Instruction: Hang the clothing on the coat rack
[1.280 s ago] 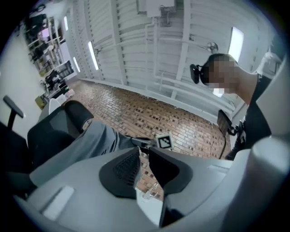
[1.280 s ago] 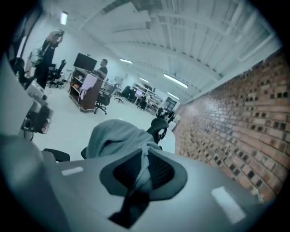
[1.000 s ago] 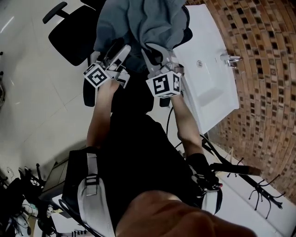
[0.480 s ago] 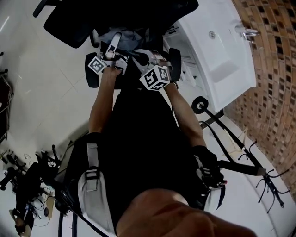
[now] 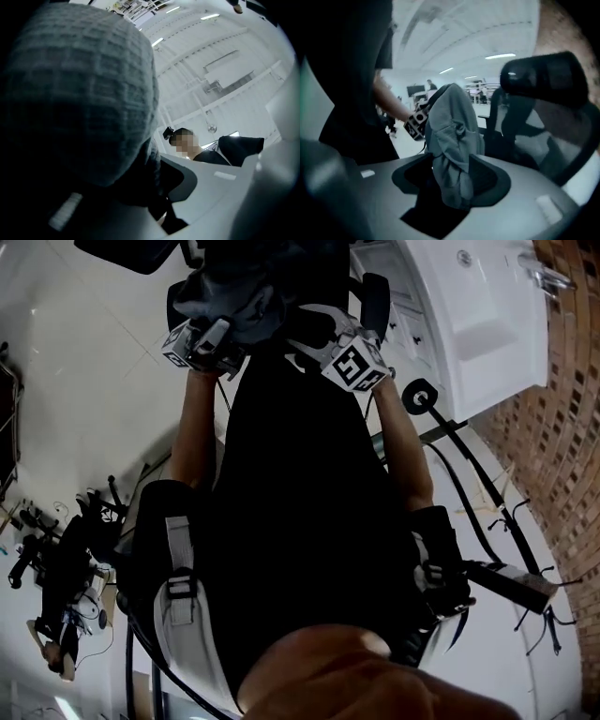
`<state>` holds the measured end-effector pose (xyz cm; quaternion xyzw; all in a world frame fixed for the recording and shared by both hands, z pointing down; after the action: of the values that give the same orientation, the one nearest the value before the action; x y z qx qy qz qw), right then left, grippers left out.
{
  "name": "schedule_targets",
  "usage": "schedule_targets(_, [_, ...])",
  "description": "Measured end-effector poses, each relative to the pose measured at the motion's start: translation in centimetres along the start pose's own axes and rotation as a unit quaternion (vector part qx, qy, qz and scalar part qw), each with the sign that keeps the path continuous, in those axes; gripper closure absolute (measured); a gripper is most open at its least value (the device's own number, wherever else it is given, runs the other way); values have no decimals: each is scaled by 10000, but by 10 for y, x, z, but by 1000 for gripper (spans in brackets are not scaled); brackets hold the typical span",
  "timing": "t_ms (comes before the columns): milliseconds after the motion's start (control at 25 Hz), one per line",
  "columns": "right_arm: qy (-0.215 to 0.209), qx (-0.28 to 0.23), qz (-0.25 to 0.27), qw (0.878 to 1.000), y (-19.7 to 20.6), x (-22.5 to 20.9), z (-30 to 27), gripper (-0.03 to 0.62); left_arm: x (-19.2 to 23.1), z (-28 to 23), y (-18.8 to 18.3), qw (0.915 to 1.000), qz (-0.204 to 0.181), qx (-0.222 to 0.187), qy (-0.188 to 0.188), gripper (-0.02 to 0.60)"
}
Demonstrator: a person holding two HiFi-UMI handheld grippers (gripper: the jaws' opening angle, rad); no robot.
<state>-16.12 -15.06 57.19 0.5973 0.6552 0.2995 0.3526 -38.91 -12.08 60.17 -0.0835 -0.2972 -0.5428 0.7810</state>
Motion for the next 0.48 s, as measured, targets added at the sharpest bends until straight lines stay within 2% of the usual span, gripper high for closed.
schedule_targets(80, [41,391,1221,9917,-6,10,-15,349,-2,-7,1,9998,37,177,-59,561])
schedule_targets(120, [167,452,1653,9851,-8,14,-20,368,-2,-9,2,9996,42,241,-129,561])
schedule_targets(200, [475,449,2177,9738,-14,18,-28,448,-1,-10,0,9986,-44,412,-313,561])
schedule_targets(240, [570,448,2329,9698,-18,19,-29,513,0,-10,-2,9979,-112,487,-406,561])
schedule_targets(280, [612,452,2419,9673,-22,19,-28,572,0,-10,-5,9971,-195,534,-497,561])
schedule_targets(400, [704,401,2166,9729,-31,20,-7,579,-6,-2,-16,9919,-643,528,-961,561])
schedule_targets(440, [760,356,1923,9777,-35,19,4,579,-8,3,-20,9878,-802,587,-1202,553])
schedule_targets(480, [812,333,1656,9823,-38,18,15,579,-8,10,-22,9814,-935,772,-1490,519])
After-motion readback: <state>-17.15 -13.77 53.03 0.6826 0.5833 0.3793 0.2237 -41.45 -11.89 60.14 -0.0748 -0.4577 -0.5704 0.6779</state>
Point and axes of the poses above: the fingertips, and each gripper's own axes: z backward along the fingers, x to its left, y out of its underside, the point moved 10 cm from there along z, backward along the fingers, and after that the axes turned 4 degrees about -z, right-handed, at the moved point
